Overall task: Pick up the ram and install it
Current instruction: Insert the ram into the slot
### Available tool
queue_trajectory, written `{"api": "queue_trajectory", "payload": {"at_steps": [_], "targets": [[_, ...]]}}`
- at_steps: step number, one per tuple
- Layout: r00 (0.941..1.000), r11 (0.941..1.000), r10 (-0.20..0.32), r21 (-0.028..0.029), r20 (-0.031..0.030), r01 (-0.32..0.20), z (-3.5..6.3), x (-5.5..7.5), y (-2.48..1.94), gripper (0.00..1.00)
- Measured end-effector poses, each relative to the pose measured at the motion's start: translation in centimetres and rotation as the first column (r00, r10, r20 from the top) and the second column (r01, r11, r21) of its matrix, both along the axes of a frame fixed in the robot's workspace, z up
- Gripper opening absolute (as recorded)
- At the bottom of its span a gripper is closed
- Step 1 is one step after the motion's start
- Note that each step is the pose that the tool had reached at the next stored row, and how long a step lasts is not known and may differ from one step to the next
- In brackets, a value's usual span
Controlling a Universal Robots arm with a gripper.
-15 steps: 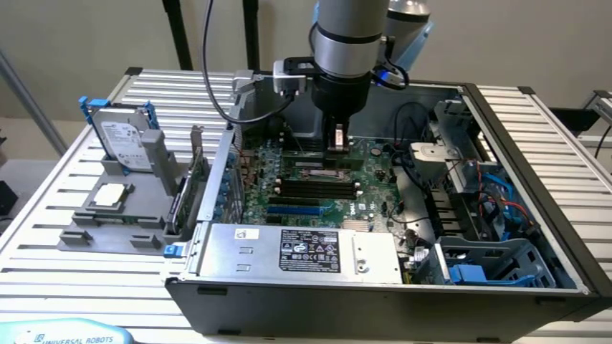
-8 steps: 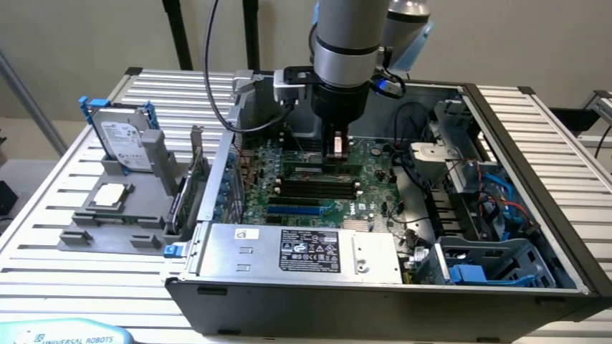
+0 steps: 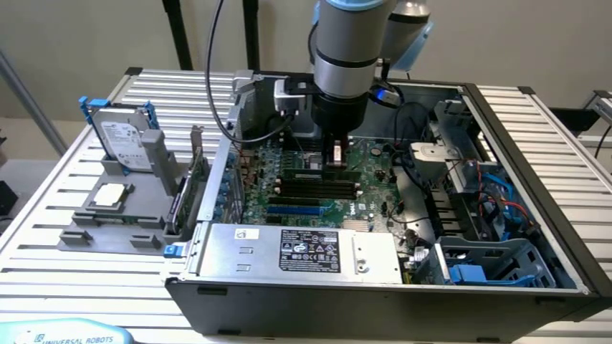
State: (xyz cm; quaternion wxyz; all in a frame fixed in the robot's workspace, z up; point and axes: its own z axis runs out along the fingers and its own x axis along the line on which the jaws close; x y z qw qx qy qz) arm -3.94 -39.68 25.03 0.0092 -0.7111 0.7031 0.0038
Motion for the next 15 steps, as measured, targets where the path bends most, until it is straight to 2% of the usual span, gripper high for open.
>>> {"api": "queue_trajectory", "payload": {"at_steps": [3, 11, 15], "targets": [[1.0000, 1.0000, -0.003, -0.0033, -0.0003, 0.003, -0.33, 0.0, -0.06, 0.14], [0.9999, 0.9998, -0.014, -0.0165, -0.0019, 0.014, -0.99, 0.0, -0.13, 0.14], [0.9999, 0.9997, -0.015, -0.0195, -0.0026, 0.015, -1.32, 0.0, -0.17, 0.14]]}}
